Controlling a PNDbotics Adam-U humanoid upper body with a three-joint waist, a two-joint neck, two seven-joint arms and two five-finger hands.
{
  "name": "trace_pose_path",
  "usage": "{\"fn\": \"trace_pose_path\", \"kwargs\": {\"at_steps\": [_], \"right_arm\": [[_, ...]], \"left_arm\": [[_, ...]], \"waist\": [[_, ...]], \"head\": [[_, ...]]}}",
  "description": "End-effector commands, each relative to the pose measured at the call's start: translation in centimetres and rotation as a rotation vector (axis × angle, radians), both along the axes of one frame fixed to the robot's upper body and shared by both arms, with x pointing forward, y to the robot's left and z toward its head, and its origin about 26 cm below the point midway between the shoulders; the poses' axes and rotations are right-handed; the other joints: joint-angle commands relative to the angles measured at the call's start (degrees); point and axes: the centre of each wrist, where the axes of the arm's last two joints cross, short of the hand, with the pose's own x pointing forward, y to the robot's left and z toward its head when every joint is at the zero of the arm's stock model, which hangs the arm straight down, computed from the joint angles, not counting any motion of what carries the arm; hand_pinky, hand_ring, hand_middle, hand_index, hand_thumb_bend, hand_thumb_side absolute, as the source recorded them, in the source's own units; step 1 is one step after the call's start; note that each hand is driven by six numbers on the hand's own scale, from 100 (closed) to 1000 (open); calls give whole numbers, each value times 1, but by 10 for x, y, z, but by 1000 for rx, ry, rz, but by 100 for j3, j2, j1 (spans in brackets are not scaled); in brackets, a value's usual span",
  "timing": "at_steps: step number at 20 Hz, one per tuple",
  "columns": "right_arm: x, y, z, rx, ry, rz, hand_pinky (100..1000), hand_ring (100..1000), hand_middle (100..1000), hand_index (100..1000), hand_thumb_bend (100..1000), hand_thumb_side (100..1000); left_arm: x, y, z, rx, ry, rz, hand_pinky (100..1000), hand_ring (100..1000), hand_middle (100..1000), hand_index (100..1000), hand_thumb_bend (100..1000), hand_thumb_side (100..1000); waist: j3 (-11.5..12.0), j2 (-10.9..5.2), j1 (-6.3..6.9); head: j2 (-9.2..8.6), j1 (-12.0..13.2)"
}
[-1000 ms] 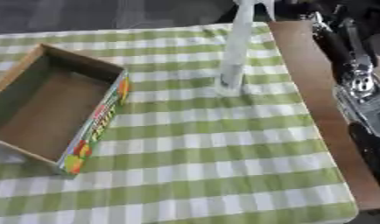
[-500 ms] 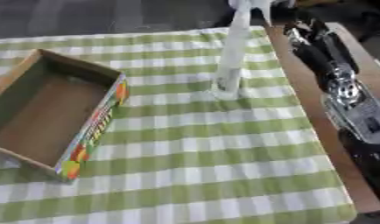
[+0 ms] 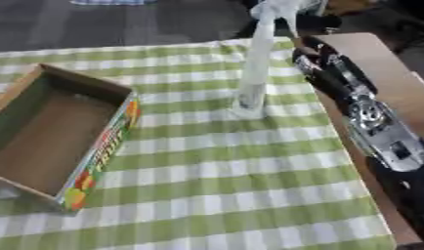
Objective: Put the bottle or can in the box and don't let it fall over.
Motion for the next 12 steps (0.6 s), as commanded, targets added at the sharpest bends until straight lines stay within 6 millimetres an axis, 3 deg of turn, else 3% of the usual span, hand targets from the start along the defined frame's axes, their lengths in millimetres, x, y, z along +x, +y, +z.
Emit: {"fn": "trace_pose_path", "kwargs": {"at_steps": [1,12], "right_arm": [[-1,-2,16,-57,-20,9,940,976,1000,995,100,650],[3,5,18,-70,-6,32,949,989,1000,1000,100,657]], "left_arm": [[1,5,10,36,-11,-10,1000,567,740,815,175,832],[3,4,11,36,-13,-21,1000,566,741,816,174,835]], "waist": [[12,-57,1],[85,-31,-8]], "head": [[-67,-21],[-85,-34]]}}
